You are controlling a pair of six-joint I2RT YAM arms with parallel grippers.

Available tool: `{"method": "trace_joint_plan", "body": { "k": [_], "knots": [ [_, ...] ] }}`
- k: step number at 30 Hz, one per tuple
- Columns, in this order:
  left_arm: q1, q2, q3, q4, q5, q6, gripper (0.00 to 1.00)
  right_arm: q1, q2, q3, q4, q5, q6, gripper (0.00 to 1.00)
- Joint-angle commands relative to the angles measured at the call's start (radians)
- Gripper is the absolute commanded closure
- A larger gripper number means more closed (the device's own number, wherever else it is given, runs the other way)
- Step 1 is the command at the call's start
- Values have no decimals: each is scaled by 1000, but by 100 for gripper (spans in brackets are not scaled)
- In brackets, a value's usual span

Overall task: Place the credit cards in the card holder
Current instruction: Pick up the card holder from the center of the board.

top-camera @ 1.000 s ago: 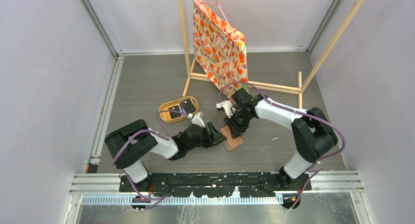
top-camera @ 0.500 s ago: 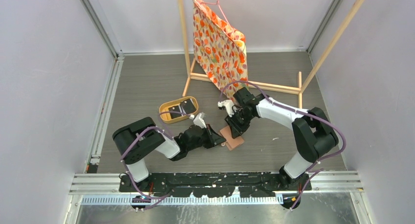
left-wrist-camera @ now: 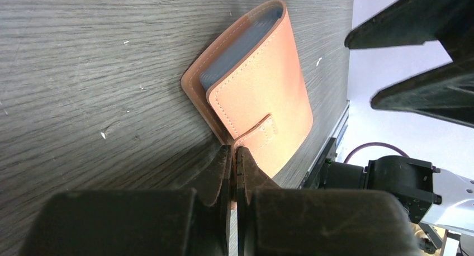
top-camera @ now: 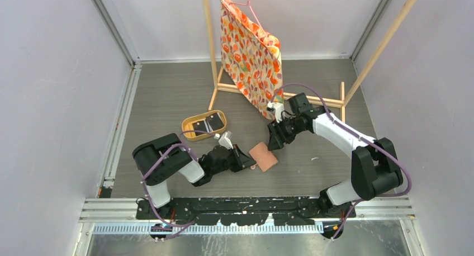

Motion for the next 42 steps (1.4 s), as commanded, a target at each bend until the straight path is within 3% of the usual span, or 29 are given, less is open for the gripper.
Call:
{"method": "trace_joint_plan", "body": {
  "k": [1,16,27,32,36,39,42],
  "knots": [
    [1,43,-21,-42,11,18,100,-37,-14,-26,43,-119,77,39],
    [3,63,-17,-21,25,12,100,-64,136,18,-31,-153,122,27],
    [4,84,-25,19,30,0,100,-16,295,95,-86,-118,141,29],
    [7,76,-38,40,25,-4,99,-15,330,109,-98,-148,143,52],
    [12,40,-63,56,15,-4,96,-16,335,112,-103,-180,136,76],
    [19,-21,-95,52,4,2,88,-18,327,117,-109,-208,127,92],
    [22,-115,-137,21,-21,19,71,-19,310,115,-106,-245,124,97]
  ]
}}
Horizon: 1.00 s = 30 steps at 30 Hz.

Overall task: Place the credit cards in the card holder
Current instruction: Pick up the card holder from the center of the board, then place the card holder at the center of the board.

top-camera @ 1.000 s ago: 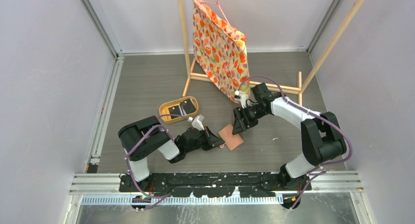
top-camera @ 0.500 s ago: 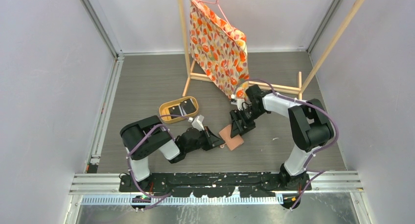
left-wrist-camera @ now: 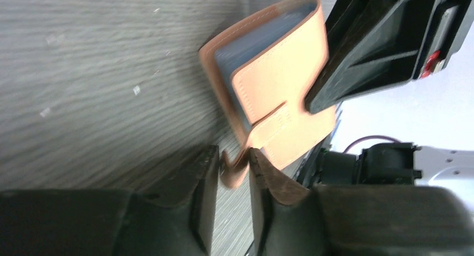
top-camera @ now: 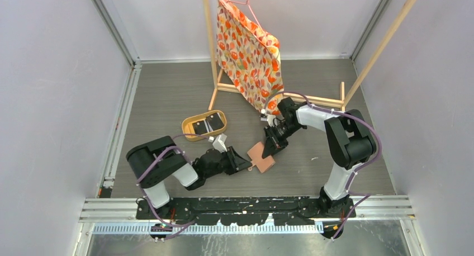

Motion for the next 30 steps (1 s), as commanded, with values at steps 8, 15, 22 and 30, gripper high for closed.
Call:
{"method": "trace_joint_plan", "body": {
  "k": [8,15,22,30],
  "knots": [
    [9,-508,-98,-407,-93,154,32,-31,-46,27,-8,-171,-23,99],
    [9,-752,-72,-581,-52,251,10,-31,-130,14,12,-320,-20,99],
    [9,-812,-111,-505,-67,215,0,-35,-206,5,16,-441,-29,99],
    [9,-728,-69,-327,-18,183,0,-35,-224,18,-46,-521,-96,99]
  ]
}}
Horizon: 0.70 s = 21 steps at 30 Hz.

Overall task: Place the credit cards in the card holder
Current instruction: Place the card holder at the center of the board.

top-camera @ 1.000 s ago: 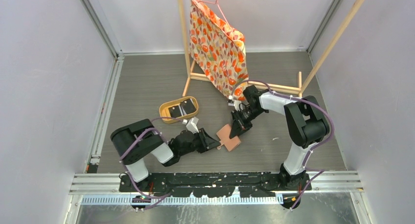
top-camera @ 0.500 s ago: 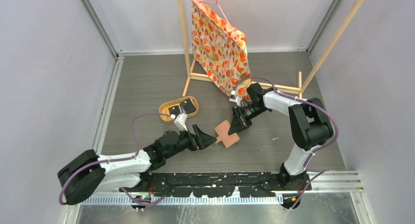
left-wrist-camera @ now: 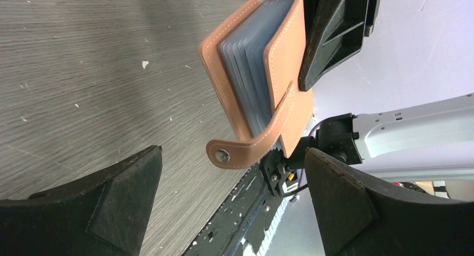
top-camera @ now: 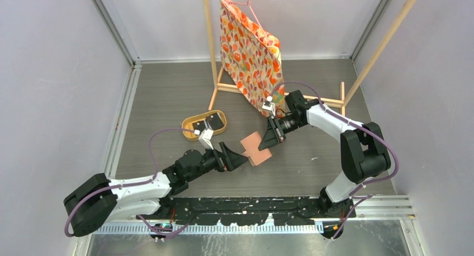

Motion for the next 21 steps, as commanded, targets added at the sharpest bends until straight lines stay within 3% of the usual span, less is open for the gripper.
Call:
{"method": "trace_joint_plan", "body": {
  "k": [1,11,18,21],
  "knots": [
    [4,41,34,172,18,-21,0,-3,-46,21,-61,-118,-69,99],
    [4,91,73,266,-32,-65,7,-1,-45,42,-154,-157,-173,99],
    [4,160,119,318,-9,-117,22,-1,-47,44,-162,-152,-187,99],
    [4,194,129,345,21,-134,34,-1,-48,44,-163,-147,-187,98]
  ]
}}
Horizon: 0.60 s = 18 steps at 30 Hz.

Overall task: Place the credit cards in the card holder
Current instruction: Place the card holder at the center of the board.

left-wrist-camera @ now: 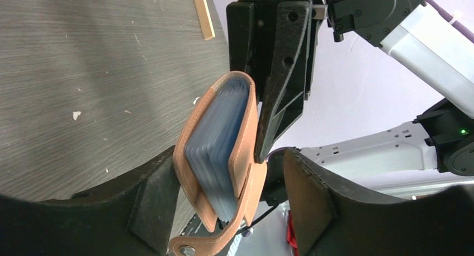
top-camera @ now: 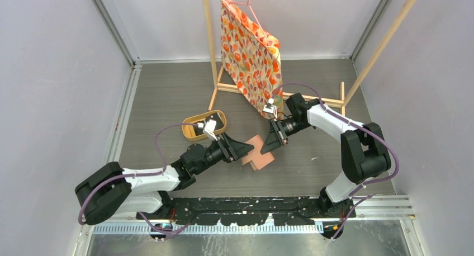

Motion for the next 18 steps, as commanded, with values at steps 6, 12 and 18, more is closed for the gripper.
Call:
{"method": "trace_joint_plan", "body": {
  "k": [6,12,18],
  "knots": [
    [4,60,45,120,57,-48,58,0,-43,43,-19,-43,-18,98],
    [4,48,42,83,53,-35,93,5,-56,41,-20,3,-31,79],
    [4,-100,42,-212,57,-4,100,6,-123,43,-40,174,-76,33]
  ]
}}
